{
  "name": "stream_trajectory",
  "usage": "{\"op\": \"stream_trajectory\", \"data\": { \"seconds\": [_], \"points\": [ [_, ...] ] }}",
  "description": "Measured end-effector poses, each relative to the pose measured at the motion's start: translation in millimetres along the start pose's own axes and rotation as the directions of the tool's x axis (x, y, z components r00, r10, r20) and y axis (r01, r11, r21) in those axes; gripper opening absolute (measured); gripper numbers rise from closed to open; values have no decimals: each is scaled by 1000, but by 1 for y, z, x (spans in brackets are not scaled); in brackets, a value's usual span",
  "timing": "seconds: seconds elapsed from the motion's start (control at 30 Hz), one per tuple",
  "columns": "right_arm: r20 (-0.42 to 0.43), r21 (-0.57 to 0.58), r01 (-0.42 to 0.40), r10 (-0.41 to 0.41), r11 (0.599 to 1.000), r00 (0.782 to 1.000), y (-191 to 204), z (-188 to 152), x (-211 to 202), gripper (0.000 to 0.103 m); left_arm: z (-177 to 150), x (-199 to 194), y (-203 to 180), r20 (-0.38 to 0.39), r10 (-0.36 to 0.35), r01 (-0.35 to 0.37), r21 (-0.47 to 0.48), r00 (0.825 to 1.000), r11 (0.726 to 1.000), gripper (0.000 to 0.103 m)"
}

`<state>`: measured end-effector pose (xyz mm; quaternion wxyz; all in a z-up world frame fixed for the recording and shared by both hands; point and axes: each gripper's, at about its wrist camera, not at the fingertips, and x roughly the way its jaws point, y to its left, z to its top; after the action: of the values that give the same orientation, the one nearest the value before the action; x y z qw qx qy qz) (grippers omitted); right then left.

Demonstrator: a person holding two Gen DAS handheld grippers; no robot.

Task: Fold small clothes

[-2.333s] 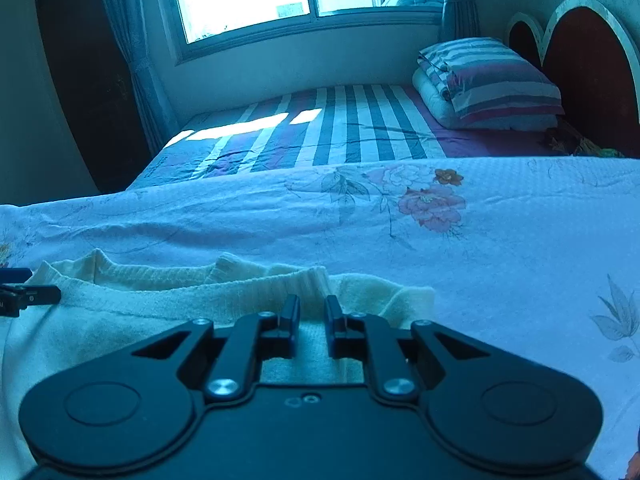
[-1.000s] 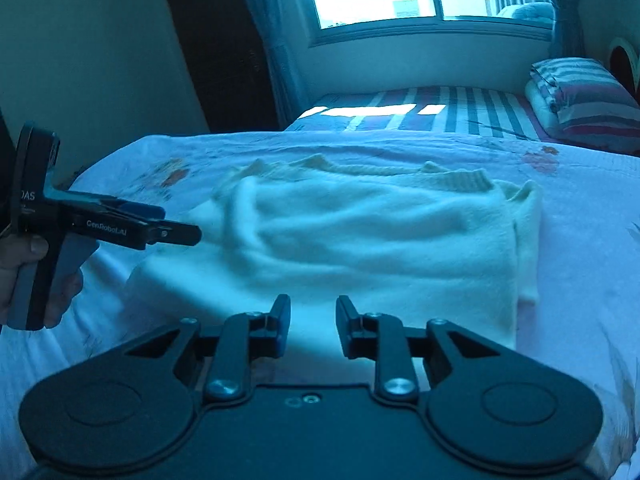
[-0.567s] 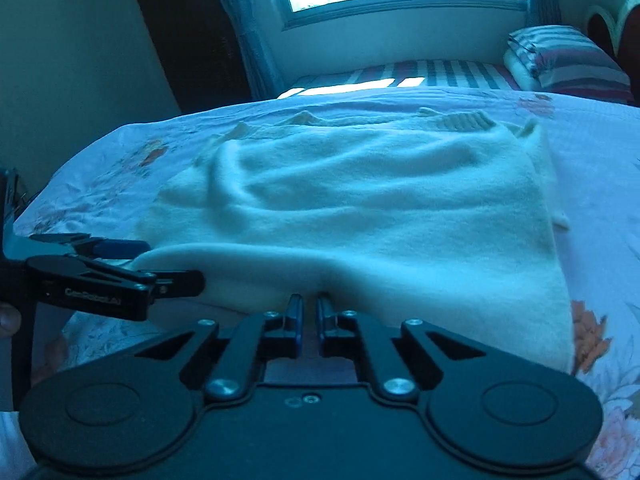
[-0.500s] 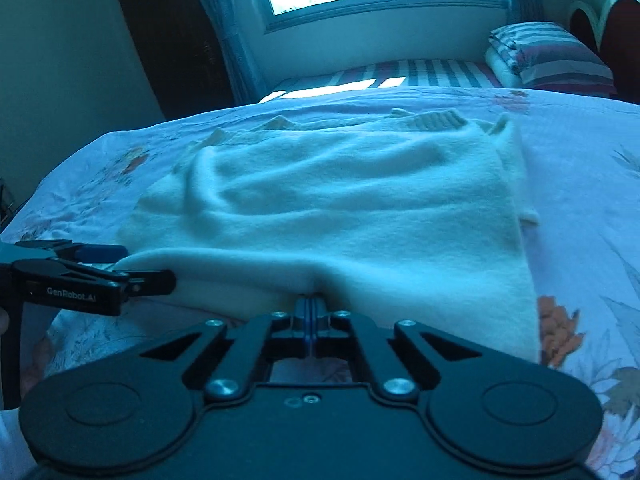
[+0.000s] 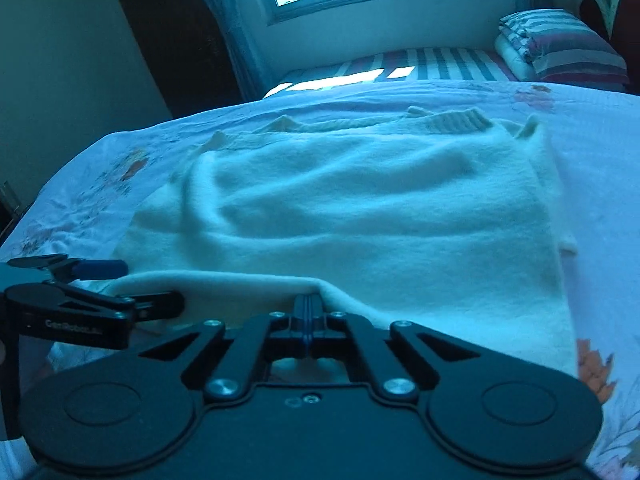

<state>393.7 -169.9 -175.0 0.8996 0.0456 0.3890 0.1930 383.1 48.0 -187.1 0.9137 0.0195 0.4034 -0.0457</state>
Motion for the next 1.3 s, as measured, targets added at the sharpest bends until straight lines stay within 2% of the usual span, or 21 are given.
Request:
{"op": "stream_trajectory", "data": {
  "seconds": [0.03, 0.07, 0.1, 0.2, 0.23, 0.3, 0.33, 0.37, 0.43, 0.47, 0.57, 0.63, 0.73, 0.87, 0.93, 0.97, 1.0, 1.07, 1.17, 1.3],
  "points": [
    [9, -4, 22, -22, 1000, 1000, -1, 1, -6, 0, 0, -4, 3, 4, 7, -7, -4, 1000, 1000, 103],
    [16, -2, 12, -12, 1000, 1000, 1, 3, -13, 7, 0, -9, 8, 17, -1, 1, -17, 1000, 1000, 103],
    [31, -9, -14, 15, 1000, 999, 5, 5, -20, 18, 0, -13, 11, 31, -8, 8, -22, 1000, 1000, 103],
    [103, -109, -19, 30, 994, 994, 23, 24, -31, 27, 8, -26, 16, 78, -32, 35, -47, 996, 998, 103],
    [124, -121, -20, 35, 992, 992, 25, 37, -27, 34, 12, -29, 16, 100, -29, 33, -44, 995, 998, 103],
    [157, -184, 37, -8, 982, 988, 25, 56, -11, 76, 28, -28, 20, 138, -27, 32, -37, 990, 999, 103],
    [158, -223, 69, -33, 972, 987, 23, 65, 0, 76, 39, -23, 22, 139, -22, 25, -26, 990, 999, 103],
    [150, -246, 93, -56, 965, 987, 17, 72, 10, 69, 51, -14, 24, 141, -17, 19, -14, 990, 1000, 103],
    [126, -228, 149, -123, 962, 984, -2, 86, 29, 62, 72, 8, 28, 110, 11, -13, 20, 994, 1000, 103],
    [129, -209, 180, -156, 961, 979, -12, 91, 33, 61, 82, 21, 32, 100, 36, -39, 28, 994, 999, 103],
    [124, -132, 222, -206, 966, 971, -48, 97, 39, 60, 103, 49, 49, 76, 52, -52, 3, 996, 999, 103],
    [116, -120, 243, -230, 963, 966, -62, 96, 41, 60, 113, 57, 60, 90, 55, -53, -24, 994, 998, 103],
    [110, -103, 265, -254, 959, 961, -74, 94, 46, 57, 123, 70, 71, 99, 93, -91, -29, 991, 995, 103],
    [65, 10, 234, -235, 972, 970, -97, 94, 50, 56, 127, 89, 83, 43, 102, -99, -67, 994, 993, 103],
    [50, 47, 211, -213, 976, 976, -102, 92, 51, 53, 122, 93, 82, 30, 76, -74, -61, 997, 995, 103],
    [49, 52, 203, -205, 978, 977, -103, 91, 49, 49, 120, 94, 81, 29, 59, -58, -52, 998, 997, 103],
    [44, 57, 194, -197, 979, 979, -103, 91, 49, 39, 117, 94, 79, 32, 50, -49, -47, 998, 998, 103],
    [35, 66, 178, -181, 982, 983, -104, 92, 48, 26, 115, 96, 79, 28, 29, -27, -55, 999, 998, 103],
    [34, 83, 165, -168, 983, 985, -106, 94, 47, 17, 114, 95, 84, 34, -21, 24, -92, 999, 996, 103],
    [31, 95, 150, -153, 984, 988, -109, 93, 45, 12, 112, 96, 83, 25, -58, 59, -79, 998, 995, 103]
  ]
}}
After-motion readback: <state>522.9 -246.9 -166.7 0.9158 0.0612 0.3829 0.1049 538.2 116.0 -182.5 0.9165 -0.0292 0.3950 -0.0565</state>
